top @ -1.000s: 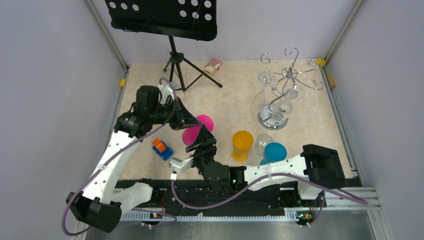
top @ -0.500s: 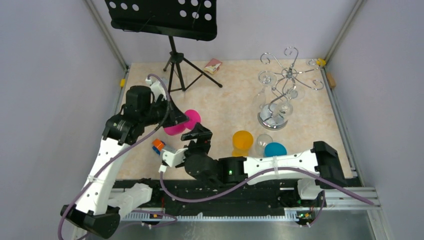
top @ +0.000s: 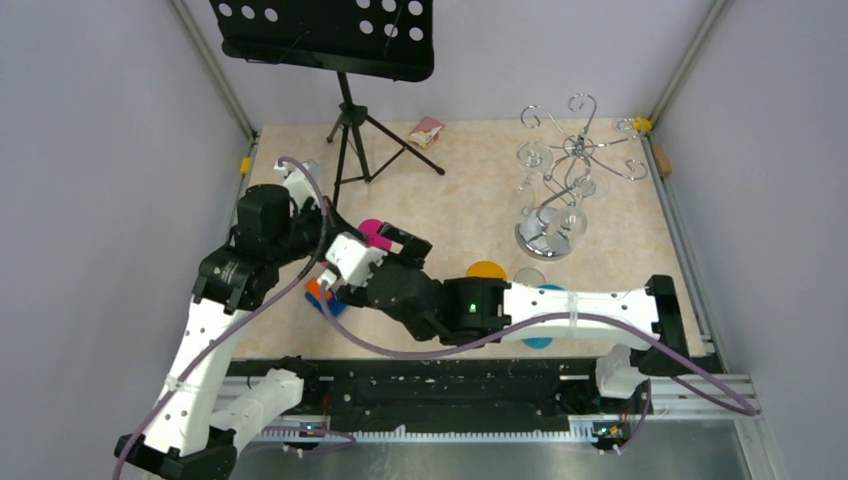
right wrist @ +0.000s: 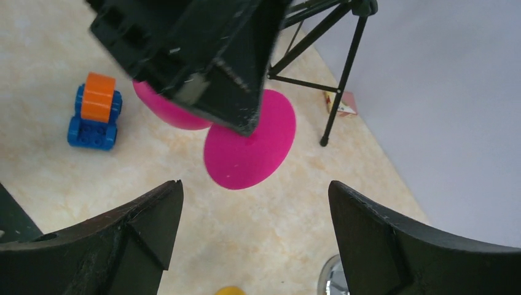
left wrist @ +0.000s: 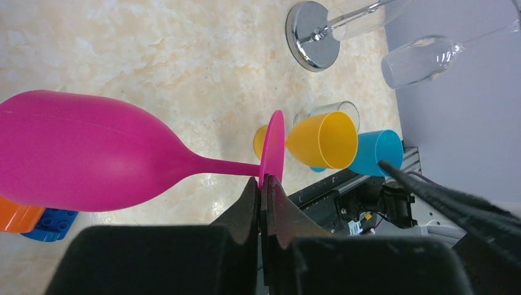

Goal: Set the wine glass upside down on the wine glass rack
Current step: Turn the wine glass upside down at the wine rack.

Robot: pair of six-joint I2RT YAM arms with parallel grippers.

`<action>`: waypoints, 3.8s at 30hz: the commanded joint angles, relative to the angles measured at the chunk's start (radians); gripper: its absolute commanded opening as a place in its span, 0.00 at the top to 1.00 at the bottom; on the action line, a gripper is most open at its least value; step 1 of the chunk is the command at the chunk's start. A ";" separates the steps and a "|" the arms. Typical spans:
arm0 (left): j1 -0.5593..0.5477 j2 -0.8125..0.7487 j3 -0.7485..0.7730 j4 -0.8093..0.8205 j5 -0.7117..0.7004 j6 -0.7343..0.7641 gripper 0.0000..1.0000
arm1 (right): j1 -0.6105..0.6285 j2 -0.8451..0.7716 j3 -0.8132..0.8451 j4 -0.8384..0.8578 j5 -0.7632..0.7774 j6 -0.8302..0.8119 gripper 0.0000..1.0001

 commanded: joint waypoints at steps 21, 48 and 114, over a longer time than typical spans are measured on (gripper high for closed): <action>-0.002 0.025 -0.080 0.069 0.069 -0.053 1.00 | -0.411 -0.424 -0.036 0.409 0.066 0.412 0.23; -0.002 0.038 -0.115 0.069 0.127 -0.082 1.00 | -0.982 -0.143 0.407 -0.475 -0.107 0.563 0.17; -0.002 0.080 -0.147 0.102 0.195 -0.104 1.00 | -1.082 -0.242 0.123 -0.334 -0.403 0.390 1.00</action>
